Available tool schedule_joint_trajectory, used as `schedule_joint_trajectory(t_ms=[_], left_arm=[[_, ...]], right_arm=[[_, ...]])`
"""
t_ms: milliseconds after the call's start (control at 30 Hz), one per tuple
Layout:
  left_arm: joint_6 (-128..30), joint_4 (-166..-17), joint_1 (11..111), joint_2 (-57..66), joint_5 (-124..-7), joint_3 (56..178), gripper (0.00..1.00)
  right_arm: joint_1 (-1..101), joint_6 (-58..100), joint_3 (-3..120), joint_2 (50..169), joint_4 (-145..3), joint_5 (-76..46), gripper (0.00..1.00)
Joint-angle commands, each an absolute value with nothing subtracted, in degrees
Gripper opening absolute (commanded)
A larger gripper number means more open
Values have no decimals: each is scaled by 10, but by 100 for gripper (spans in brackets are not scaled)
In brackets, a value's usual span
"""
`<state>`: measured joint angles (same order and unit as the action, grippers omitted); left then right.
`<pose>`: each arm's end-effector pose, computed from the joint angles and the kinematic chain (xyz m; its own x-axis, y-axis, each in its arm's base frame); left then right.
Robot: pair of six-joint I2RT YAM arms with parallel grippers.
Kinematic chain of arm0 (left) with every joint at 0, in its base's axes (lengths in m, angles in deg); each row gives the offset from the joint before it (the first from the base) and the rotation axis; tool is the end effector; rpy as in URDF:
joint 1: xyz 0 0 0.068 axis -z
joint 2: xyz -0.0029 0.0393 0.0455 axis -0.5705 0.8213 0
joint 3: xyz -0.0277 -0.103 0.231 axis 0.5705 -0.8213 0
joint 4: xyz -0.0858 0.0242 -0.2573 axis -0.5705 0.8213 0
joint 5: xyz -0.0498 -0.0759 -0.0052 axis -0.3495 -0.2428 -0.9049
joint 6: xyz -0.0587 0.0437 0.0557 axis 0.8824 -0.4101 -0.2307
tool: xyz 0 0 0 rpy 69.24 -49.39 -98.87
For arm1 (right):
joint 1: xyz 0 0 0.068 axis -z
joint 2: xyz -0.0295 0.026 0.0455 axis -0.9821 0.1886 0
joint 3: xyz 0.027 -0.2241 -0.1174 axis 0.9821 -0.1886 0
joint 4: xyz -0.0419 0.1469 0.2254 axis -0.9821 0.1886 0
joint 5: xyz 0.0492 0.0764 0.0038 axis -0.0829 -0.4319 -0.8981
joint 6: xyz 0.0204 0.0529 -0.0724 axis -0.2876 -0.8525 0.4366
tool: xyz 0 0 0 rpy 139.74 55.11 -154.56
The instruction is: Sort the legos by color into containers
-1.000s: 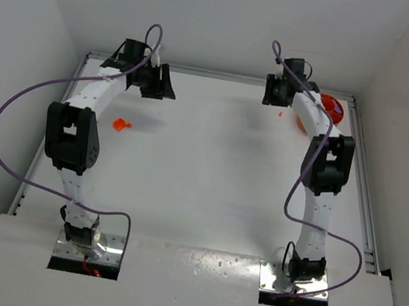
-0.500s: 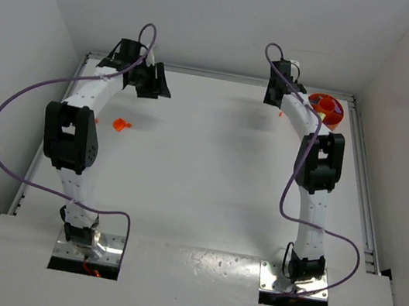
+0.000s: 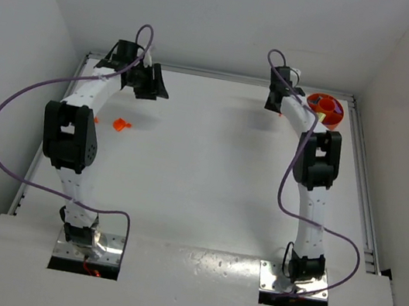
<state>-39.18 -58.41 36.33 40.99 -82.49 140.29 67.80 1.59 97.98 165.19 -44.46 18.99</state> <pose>0.4725 -0.0480 0.2175 -0.8002 -0.3039 -0.5171 0.0272 0.8428 -0.5375 0.5523 0.0738 0.1319 -0.6164 0.2796 -0.7362 0.4198 0.9076 -0.0069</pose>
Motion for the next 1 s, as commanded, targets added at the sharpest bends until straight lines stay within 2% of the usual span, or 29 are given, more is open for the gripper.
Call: schedule_joint_trajectory(t_ms=[0, 567, 967], left_arm=[[-387, -597, 358, 401, -833, 1396, 56], [-382, -608, 358, 396, -844, 1385, 56], [-382, -608, 353, 396, -849, 1385, 56]], right_arm=[[686, -2, 1005, 1659, -451, 192, 43], [713, 42, 998, 1689, -467, 112, 38], [713, 61, 998, 1706, -472, 112, 38]])
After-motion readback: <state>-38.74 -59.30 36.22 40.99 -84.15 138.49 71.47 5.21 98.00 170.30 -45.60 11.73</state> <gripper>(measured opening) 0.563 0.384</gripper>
